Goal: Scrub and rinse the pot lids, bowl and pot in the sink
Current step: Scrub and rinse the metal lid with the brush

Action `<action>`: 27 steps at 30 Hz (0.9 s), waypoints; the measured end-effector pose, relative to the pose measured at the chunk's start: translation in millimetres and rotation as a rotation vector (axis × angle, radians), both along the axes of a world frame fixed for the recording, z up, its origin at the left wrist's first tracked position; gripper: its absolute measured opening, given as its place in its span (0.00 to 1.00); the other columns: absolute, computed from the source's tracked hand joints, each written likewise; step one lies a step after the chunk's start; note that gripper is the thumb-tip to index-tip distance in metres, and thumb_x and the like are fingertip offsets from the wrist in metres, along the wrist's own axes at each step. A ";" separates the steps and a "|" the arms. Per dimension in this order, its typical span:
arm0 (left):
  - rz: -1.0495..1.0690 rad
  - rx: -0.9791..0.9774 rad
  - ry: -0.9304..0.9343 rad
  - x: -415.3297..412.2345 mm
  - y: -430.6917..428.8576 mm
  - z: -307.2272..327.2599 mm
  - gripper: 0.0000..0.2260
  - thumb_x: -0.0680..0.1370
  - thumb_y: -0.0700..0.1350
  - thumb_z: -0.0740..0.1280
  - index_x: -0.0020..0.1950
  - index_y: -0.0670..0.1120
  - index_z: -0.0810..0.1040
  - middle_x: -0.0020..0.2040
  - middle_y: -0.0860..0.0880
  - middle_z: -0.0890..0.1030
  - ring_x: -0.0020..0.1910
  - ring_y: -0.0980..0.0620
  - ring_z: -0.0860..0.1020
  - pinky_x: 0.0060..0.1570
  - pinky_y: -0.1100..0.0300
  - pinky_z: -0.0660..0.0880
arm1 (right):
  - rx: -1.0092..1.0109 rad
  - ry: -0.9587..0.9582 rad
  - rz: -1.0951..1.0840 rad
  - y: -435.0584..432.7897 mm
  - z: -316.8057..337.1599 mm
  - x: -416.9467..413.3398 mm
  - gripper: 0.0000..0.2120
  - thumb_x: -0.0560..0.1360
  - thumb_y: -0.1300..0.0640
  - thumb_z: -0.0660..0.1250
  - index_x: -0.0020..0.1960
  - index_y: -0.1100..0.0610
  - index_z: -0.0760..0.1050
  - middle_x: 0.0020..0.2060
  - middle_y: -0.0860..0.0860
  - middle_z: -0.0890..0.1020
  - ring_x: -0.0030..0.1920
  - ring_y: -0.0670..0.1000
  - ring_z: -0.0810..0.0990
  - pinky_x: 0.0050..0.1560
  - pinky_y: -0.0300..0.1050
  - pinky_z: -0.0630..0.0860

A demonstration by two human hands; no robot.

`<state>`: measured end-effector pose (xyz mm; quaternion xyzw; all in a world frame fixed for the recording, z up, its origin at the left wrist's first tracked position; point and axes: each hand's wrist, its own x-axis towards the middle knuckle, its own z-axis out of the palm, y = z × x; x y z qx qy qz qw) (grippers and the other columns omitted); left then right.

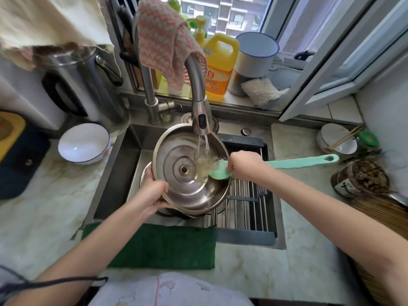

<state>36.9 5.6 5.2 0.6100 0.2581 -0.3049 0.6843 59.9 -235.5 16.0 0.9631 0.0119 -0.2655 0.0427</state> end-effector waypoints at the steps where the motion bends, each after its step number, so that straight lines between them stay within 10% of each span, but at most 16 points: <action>1: -0.009 0.004 -0.021 -0.1 0.0 1.2 0.35 0.72 0.26 0.51 0.72 0.57 0.57 0.58 0.47 0.70 0.53 0.41 0.74 0.32 0.46 0.78 | 0.000 -0.025 0.000 -1.2 2.0 0.4 0.12 0.75 0.57 0.66 0.58 0.55 0.79 0.50 0.52 0.82 0.48 0.55 0.80 0.49 0.53 0.80; 8: -0.036 0.003 -0.104 -4.1 -7.9 -0.7 0.39 0.73 0.26 0.53 0.74 0.61 0.51 0.59 0.49 0.71 0.48 0.44 0.77 0.36 0.46 0.80 | 0.586 0.269 -0.157 24.1 -2.0 -39.0 0.11 0.76 0.59 0.66 0.57 0.56 0.81 0.56 0.49 0.82 0.52 0.46 0.80 0.56 0.43 0.77; 13: -0.004 -0.044 -0.072 -7.0 -14.0 -16.9 0.33 0.73 0.26 0.54 0.72 0.53 0.57 0.60 0.41 0.74 0.45 0.42 0.79 0.28 0.53 0.79 | 0.924 0.262 -0.473 53.0 -15.5 -64.1 0.12 0.78 0.58 0.64 0.61 0.55 0.78 0.45 0.55 0.81 0.27 0.42 0.72 0.26 0.35 0.71; 17: 0.037 -0.106 -0.040 -3.2 -9.2 -23.5 0.32 0.72 0.26 0.53 0.72 0.51 0.59 0.59 0.41 0.75 0.49 0.39 0.78 0.29 0.48 0.79 | 0.577 0.120 -0.213 37.3 -12.6 -59.4 0.12 0.76 0.59 0.66 0.58 0.51 0.81 0.59 0.48 0.81 0.54 0.49 0.80 0.56 0.46 0.77; 21: 0.027 -0.151 0.055 0.3 -0.6 -25.5 0.28 0.73 0.27 0.54 0.72 0.42 0.61 0.65 0.35 0.72 0.50 0.38 0.77 0.30 0.48 0.79 | -0.009 -0.055 -0.090 10.9 2.5 -43.6 0.12 0.75 0.61 0.66 0.57 0.53 0.78 0.50 0.51 0.79 0.46 0.54 0.80 0.43 0.48 0.77; 27: -0.057 -0.219 0.146 -2.4 -7.0 -6.8 0.19 0.74 0.27 0.52 0.63 0.35 0.69 0.49 0.37 0.80 0.47 0.40 0.79 0.33 0.46 0.81 | 0.016 -0.427 -0.048 2.6 -2.0 -20.2 0.13 0.76 0.65 0.60 0.60 0.59 0.71 0.52 0.56 0.73 0.41 0.60 0.80 0.33 0.47 0.66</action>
